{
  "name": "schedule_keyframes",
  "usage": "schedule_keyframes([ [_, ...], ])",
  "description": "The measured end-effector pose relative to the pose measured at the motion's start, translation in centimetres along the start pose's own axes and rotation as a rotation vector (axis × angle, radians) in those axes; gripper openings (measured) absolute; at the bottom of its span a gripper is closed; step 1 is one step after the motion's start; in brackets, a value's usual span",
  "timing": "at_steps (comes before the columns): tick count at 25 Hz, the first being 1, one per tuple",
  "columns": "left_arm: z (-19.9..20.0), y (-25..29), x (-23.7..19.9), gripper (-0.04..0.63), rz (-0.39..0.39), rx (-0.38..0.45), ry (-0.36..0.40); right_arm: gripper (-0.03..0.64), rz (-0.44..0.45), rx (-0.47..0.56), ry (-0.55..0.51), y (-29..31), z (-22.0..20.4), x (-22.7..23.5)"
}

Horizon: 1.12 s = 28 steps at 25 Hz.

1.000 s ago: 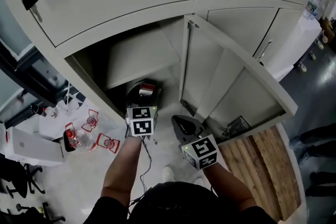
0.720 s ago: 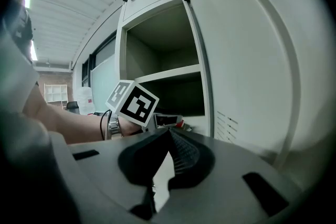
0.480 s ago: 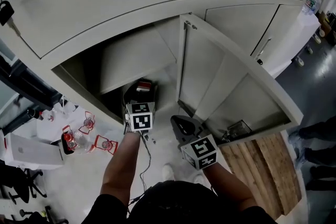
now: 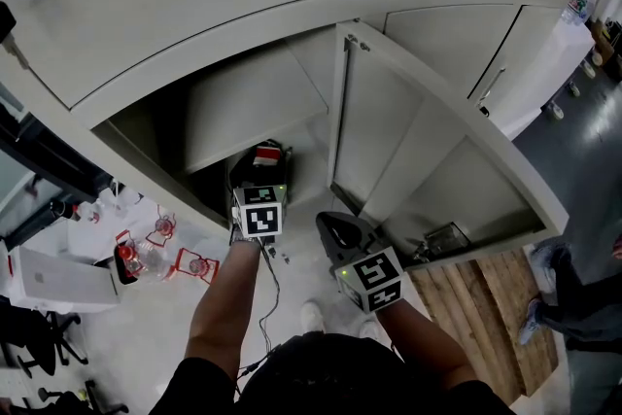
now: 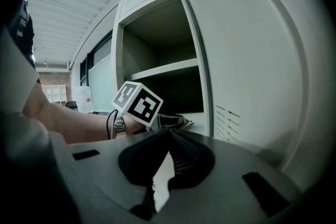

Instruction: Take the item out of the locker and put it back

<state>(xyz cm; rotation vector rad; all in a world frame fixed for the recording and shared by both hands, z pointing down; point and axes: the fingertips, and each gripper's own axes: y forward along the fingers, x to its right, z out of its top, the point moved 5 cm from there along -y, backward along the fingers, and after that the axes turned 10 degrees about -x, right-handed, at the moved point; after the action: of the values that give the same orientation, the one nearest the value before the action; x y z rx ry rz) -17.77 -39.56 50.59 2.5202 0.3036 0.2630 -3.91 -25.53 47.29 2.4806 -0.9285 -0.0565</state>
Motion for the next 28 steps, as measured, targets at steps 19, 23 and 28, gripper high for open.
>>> schedule_keyframes([
  [19,-0.2,-3.3,0.8,0.265,0.047,0.083,0.058,0.0,0.027,0.013,-0.019,-1.9,-0.3,-1.1],
  [23,-0.3,-5.2,1.3,0.264,0.056,0.103,0.047,0.0,0.046,0.02,-0.034,-2.7,-0.3,-1.7],
  [28,-0.8,-8.1,1.8,0.219,0.08,0.12,0.02,0.0,0.079,0.03,-0.051,-4.0,-0.4,-2.5],
])
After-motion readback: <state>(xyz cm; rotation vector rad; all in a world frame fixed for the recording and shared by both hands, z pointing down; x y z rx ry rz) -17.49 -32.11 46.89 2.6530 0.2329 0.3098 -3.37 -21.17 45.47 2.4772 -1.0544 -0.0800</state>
